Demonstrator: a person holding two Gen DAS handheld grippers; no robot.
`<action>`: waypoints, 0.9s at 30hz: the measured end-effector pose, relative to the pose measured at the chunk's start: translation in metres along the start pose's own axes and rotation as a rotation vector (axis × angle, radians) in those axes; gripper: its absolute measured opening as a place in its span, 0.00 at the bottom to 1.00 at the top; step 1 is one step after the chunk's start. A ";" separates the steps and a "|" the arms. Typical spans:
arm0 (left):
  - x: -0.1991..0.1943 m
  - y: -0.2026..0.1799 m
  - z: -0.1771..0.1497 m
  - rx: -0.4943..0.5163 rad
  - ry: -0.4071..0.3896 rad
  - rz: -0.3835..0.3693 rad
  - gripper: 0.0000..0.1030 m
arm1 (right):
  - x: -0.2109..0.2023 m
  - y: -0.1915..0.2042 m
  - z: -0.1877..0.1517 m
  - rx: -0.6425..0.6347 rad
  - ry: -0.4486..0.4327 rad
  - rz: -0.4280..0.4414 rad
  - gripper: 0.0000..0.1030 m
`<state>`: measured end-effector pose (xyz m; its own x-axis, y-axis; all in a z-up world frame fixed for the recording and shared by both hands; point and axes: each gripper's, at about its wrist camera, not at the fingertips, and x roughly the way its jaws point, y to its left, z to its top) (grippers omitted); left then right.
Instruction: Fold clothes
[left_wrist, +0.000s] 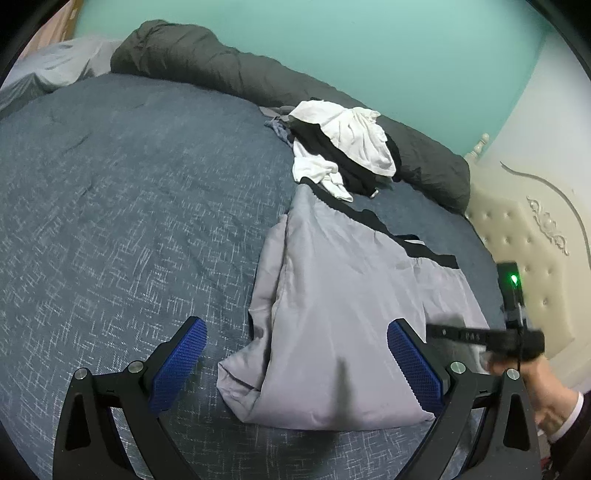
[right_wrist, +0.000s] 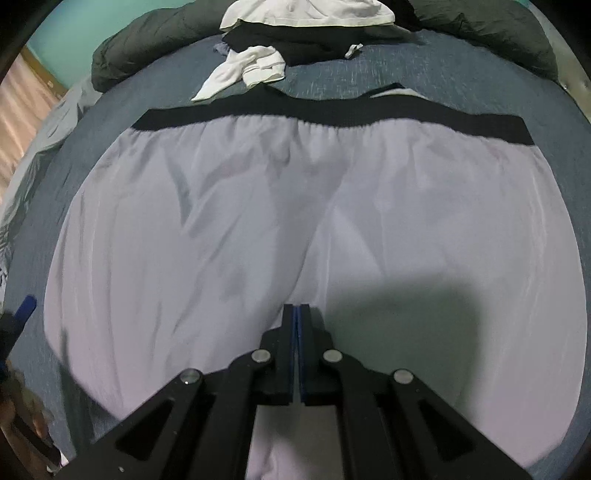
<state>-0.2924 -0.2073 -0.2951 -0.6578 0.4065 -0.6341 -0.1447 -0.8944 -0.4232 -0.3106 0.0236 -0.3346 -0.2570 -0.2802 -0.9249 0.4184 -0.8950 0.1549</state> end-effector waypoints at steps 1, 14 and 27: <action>0.000 0.000 0.000 -0.001 -0.001 0.000 0.98 | 0.005 -0.004 0.002 -0.002 0.012 -0.008 0.01; -0.001 0.004 0.001 -0.027 0.000 -0.026 0.98 | 0.025 -0.020 0.072 0.005 -0.005 -0.033 0.01; 0.008 -0.004 -0.003 0.002 0.024 -0.030 0.98 | 0.009 -0.032 0.115 0.047 -0.056 -0.001 0.01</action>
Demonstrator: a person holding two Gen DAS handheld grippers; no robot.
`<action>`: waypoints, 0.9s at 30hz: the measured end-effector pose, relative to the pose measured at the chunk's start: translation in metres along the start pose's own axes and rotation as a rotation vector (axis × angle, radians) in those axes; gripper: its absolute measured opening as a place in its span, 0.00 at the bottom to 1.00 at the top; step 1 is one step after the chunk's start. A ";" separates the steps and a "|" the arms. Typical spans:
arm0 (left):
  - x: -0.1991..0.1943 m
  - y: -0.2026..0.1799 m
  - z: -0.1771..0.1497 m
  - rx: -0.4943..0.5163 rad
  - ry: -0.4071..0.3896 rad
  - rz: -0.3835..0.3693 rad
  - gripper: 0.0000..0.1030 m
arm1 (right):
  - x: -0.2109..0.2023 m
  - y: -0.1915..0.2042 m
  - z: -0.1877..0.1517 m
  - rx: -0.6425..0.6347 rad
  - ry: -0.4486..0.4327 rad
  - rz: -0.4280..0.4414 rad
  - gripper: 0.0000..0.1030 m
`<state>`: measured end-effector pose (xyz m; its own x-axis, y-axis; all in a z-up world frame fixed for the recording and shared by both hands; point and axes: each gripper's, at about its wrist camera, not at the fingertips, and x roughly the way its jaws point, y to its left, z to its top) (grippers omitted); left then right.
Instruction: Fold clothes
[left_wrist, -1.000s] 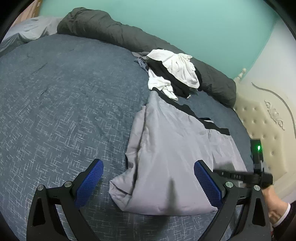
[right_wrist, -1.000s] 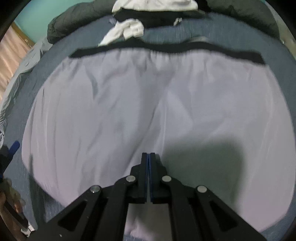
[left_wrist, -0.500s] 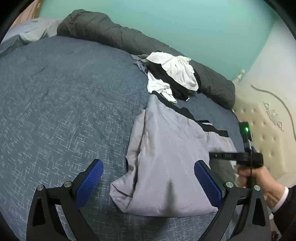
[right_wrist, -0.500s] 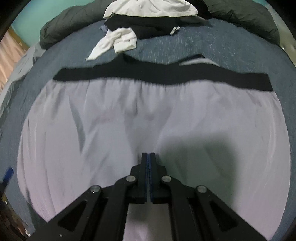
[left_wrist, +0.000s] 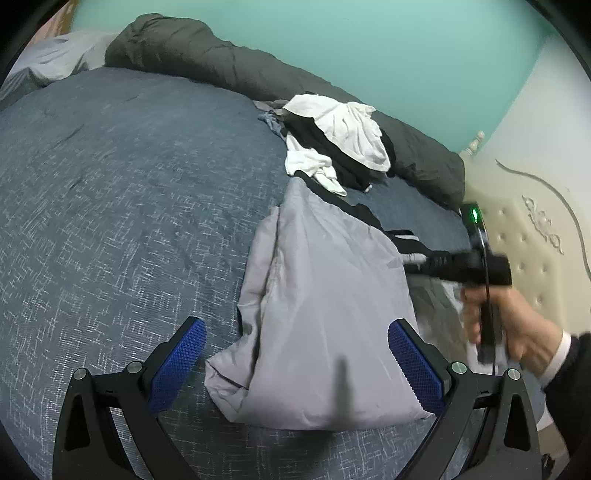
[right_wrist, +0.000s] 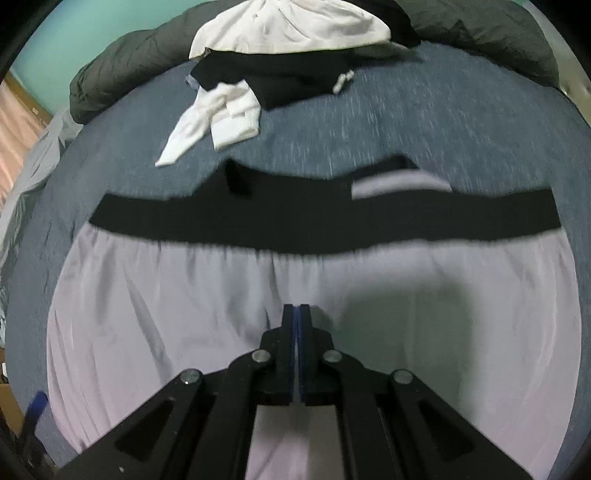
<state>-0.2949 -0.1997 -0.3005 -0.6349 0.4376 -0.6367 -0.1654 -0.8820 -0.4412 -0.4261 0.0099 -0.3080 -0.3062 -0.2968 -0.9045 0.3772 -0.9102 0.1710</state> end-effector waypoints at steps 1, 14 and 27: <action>0.001 -0.001 0.000 0.005 0.001 0.004 0.98 | 0.001 0.004 0.000 -0.006 0.005 -0.004 0.01; 0.007 0.003 -0.002 0.004 0.013 0.012 0.98 | 0.012 -0.007 0.016 0.034 -0.020 -0.007 0.01; 0.008 0.005 -0.003 -0.004 0.011 0.006 0.98 | 0.036 -0.012 0.033 0.062 -0.032 -0.006 0.01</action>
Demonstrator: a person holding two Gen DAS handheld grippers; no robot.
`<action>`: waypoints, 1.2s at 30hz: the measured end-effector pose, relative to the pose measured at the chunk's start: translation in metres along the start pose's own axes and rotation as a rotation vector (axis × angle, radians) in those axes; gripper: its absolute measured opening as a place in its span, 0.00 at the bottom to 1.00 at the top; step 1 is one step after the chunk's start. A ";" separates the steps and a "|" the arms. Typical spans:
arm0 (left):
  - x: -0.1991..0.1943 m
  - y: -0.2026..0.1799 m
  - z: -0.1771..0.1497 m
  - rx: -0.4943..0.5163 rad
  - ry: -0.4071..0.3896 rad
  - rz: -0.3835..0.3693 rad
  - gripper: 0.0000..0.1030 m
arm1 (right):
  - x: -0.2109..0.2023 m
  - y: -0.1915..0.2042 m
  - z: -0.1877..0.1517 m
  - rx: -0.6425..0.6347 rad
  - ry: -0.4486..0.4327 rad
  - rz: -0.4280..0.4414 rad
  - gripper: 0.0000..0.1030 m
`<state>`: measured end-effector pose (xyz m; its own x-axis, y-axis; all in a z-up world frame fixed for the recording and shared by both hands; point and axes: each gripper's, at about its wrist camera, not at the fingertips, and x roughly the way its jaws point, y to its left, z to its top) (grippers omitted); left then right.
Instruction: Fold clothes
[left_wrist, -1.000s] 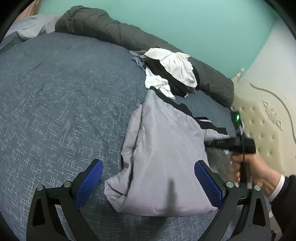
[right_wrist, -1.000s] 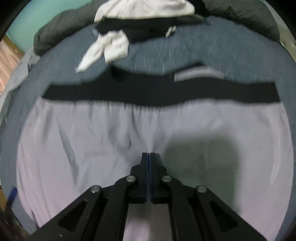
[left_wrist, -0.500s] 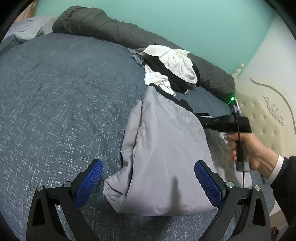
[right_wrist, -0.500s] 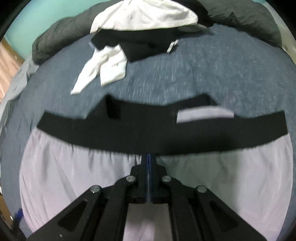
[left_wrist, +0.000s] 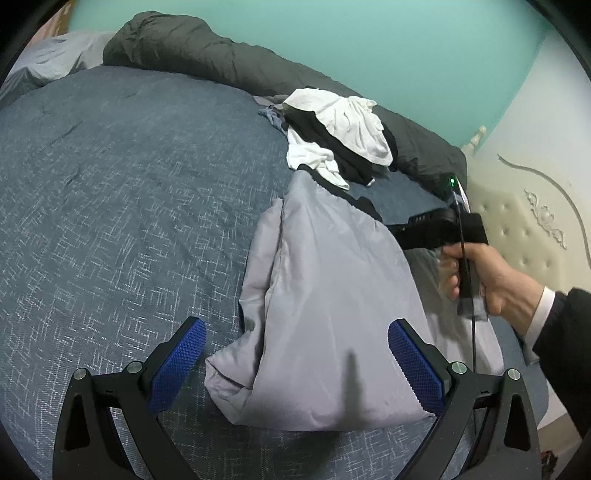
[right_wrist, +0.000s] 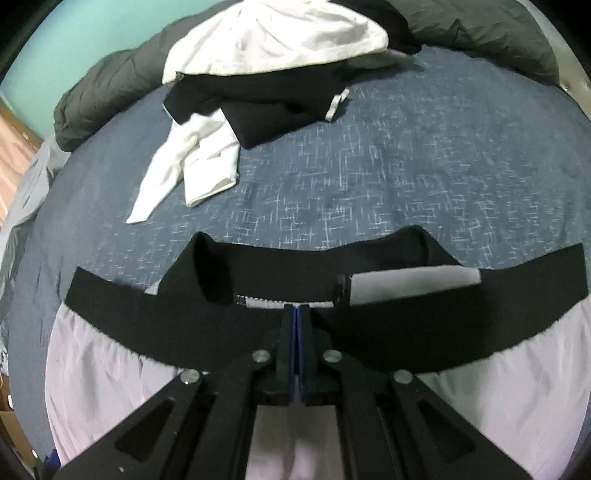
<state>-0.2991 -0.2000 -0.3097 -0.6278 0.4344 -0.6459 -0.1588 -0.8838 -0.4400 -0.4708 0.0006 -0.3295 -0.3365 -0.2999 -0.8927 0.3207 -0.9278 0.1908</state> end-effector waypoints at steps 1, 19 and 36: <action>0.000 0.000 0.000 -0.002 0.000 0.000 0.98 | 0.004 0.000 0.000 -0.002 0.012 -0.007 0.01; -0.011 0.003 -0.001 -0.019 -0.025 -0.003 0.98 | -0.118 -0.051 -0.109 0.075 -0.163 0.225 0.01; -0.015 -0.013 -0.030 0.039 0.022 0.079 1.00 | -0.175 -0.107 -0.259 0.285 -0.315 0.262 0.04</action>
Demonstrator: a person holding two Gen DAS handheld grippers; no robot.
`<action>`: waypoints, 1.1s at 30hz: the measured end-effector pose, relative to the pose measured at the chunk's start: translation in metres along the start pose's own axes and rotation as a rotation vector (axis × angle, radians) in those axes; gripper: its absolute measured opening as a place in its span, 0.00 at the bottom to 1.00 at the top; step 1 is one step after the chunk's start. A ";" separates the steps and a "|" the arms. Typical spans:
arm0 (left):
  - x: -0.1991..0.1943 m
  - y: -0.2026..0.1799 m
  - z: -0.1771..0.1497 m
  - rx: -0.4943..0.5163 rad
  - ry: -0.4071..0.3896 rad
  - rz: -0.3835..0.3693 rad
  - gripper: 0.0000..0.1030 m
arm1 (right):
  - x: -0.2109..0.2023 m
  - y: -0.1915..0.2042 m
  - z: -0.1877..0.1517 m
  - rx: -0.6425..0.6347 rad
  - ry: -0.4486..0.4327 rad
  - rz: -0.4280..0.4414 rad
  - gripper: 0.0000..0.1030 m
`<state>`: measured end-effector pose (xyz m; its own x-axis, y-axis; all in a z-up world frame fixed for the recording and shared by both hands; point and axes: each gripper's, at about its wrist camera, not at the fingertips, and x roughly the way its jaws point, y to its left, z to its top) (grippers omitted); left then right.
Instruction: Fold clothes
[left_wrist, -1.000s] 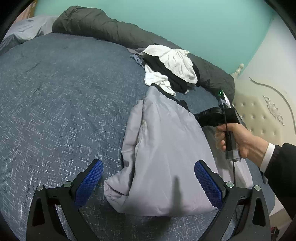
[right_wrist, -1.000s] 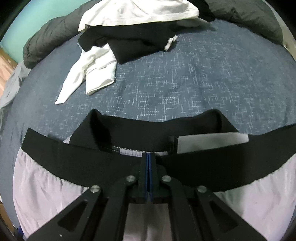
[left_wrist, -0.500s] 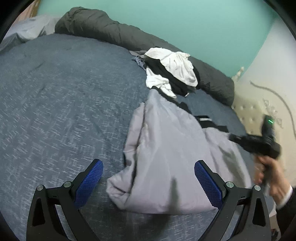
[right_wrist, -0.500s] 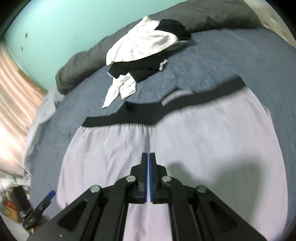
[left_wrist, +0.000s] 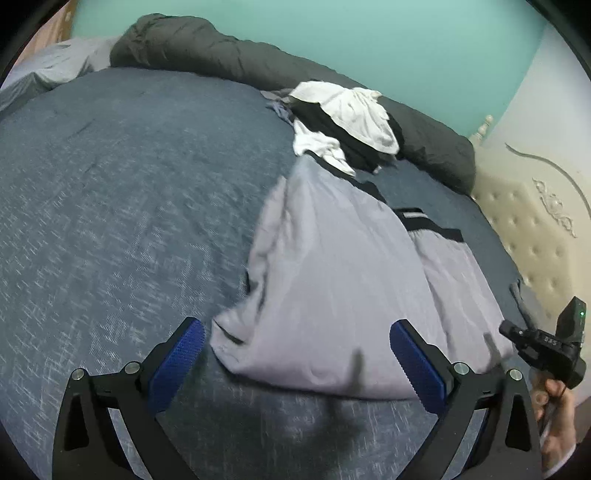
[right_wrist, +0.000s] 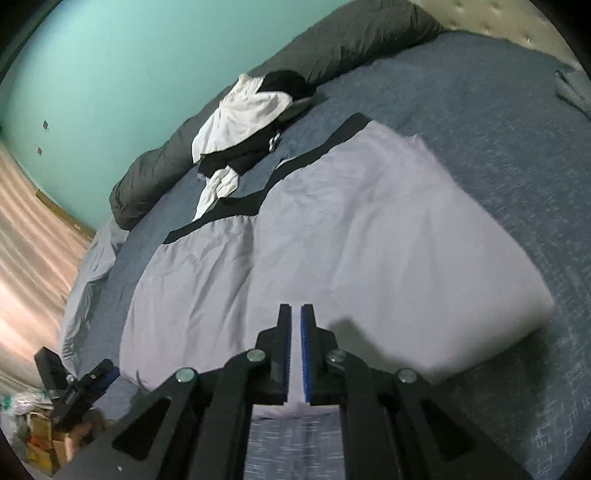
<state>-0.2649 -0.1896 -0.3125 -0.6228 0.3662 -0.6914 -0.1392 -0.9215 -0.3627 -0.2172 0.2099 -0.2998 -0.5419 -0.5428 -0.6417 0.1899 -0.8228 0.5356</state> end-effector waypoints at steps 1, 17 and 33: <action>-0.001 -0.002 -0.003 0.010 0.005 0.006 1.00 | -0.002 -0.003 -0.002 0.000 -0.013 0.001 0.04; 0.016 0.014 -0.014 -0.137 0.076 -0.016 1.00 | -0.003 -0.044 0.002 0.107 -0.045 0.070 0.04; 0.040 0.021 -0.017 -0.250 0.078 -0.144 0.69 | -0.005 -0.067 0.004 0.189 -0.054 0.055 0.04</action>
<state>-0.2795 -0.1923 -0.3588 -0.5477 0.5087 -0.6642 -0.0220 -0.8024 -0.5964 -0.2304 0.2684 -0.3305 -0.5789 -0.5720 -0.5812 0.0663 -0.7434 0.6656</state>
